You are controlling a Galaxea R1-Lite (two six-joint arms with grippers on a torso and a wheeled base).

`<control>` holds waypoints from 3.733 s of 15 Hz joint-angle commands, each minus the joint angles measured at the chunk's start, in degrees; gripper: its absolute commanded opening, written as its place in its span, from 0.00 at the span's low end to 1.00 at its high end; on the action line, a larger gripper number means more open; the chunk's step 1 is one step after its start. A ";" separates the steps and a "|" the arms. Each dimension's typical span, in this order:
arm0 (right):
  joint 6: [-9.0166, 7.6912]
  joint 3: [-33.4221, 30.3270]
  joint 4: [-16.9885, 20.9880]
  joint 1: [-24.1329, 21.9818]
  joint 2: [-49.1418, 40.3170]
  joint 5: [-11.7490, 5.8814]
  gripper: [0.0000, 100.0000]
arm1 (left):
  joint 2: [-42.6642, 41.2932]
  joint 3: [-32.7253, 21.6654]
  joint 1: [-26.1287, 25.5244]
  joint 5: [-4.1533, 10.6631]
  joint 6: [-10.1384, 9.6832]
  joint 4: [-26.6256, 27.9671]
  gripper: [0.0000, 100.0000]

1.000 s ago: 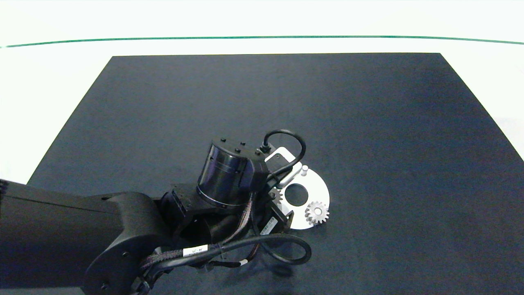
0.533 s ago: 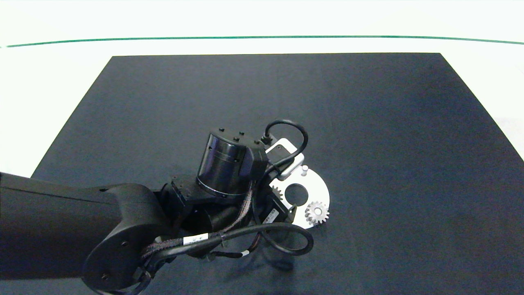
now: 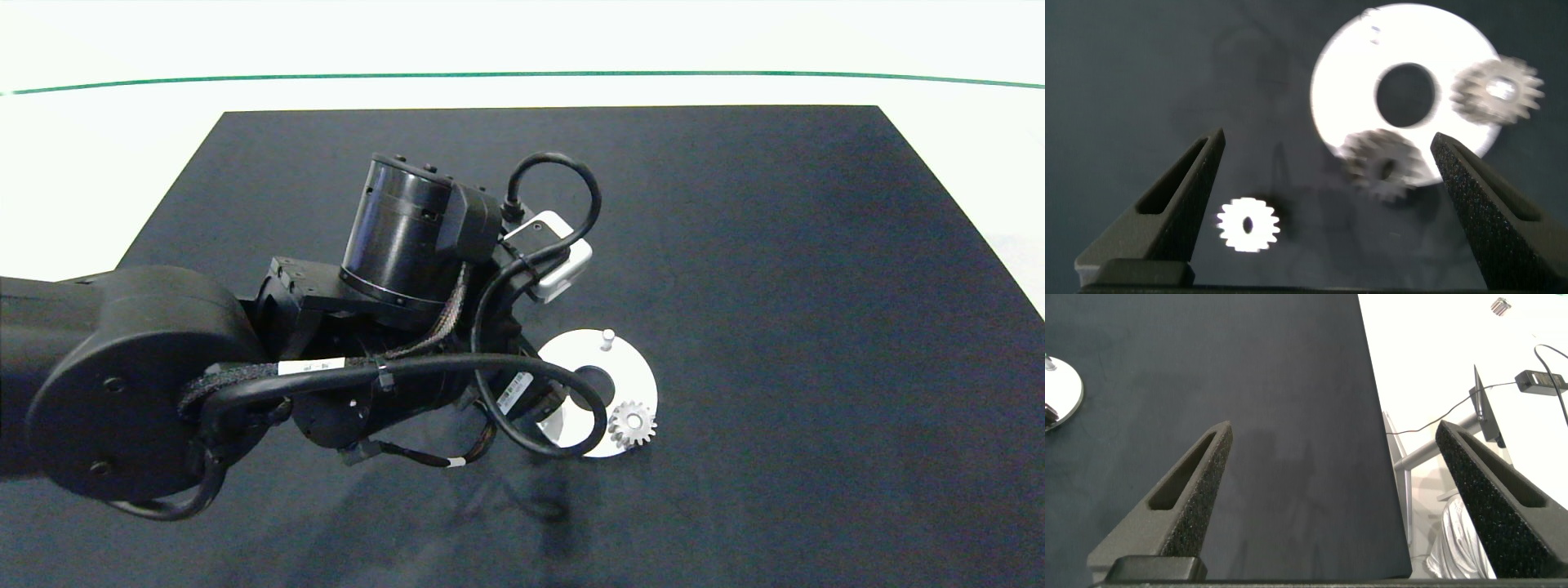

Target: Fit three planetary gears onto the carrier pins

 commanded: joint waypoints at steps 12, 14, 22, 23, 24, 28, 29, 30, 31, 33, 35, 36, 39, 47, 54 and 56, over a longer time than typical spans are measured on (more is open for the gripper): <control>-0.72 -0.60 0.17 0.02 0.10 -0.14 1.00 | 1.96 -0.19 1.90 -4.09 0.45 -0.47 1.00; -0.72 -0.68 0.17 0.02 0.01 -0.14 1.00 | 2.05 -0.10 2.34 -4.80 0.53 -0.47 1.00; -1.25 -0.77 0.25 -0.07 -0.61 -0.14 1.00 | 2.40 -0.10 4.36 -7.17 0.88 -0.82 1.00; -1.25 -0.77 0.25 -0.16 -0.61 -0.14 1.00 | 2.40 -0.10 4.62 -7.61 0.88 -0.82 1.00; -1.42 -0.77 0.17 -0.16 -0.61 -0.14 1.00 | 2.31 -0.01 4.98 -7.70 0.97 -0.82 1.00; -1.60 -0.77 0.34 -0.25 -1.05 -0.14 1.00 | 2.31 0.08 5.86 -8.84 1.24 -0.82 1.00; -1.60 -0.77 0.34 -0.25 -1.22 -0.14 1.00 | 2.31 0.34 6.03 -9.37 1.24 -0.82 1.00; -1.78 -0.77 0.25 -0.25 -1.22 -0.14 1.00 | 2.31 0.34 6.21 -9.72 1.24 -0.82 1.00; -1.78 -0.77 0.34 -0.25 -1.22 -0.14 1.00 | 2.23 0.34 6.56 -9.81 1.24 -0.91 1.00; -1.78 -0.77 0.25 -0.33 -1.22 -0.14 1.00 | 2.31 0.34 6.82 -9.98 1.32 -0.99 1.00; -1.78 -0.77 0.25 -0.33 -1.22 -0.14 1.00 | 2.31 0.34 6.91 -9.98 1.32 -0.99 1.00; -1.86 -0.86 0.25 -0.42 -1.22 -0.14 1.00 | 2.40 0.34 7.00 -10.07 1.41 -0.99 1.00; -2.22 -0.77 0.25 -0.33 -1.75 -0.14 1.00 | 2.49 0.25 7.00 -10.33 1.59 -0.99 1.00; -2.66 -0.86 0.34 -0.25 -2.54 -0.14 1.00 | 3.63 0.25 7.17 -10.51 2.12 -2.31 1.00; -2.92 -0.68 0.34 -0.16 -2.54 -0.14 1.00 | 3.28 0.08 9.02 -11.56 3.08 -2.57 1.00; -2.92 -0.77 0.34 -0.07 -2.45 -0.14 1.00 | 2.58 0.17 9.99 -12.09 3.26 -2.57 1.00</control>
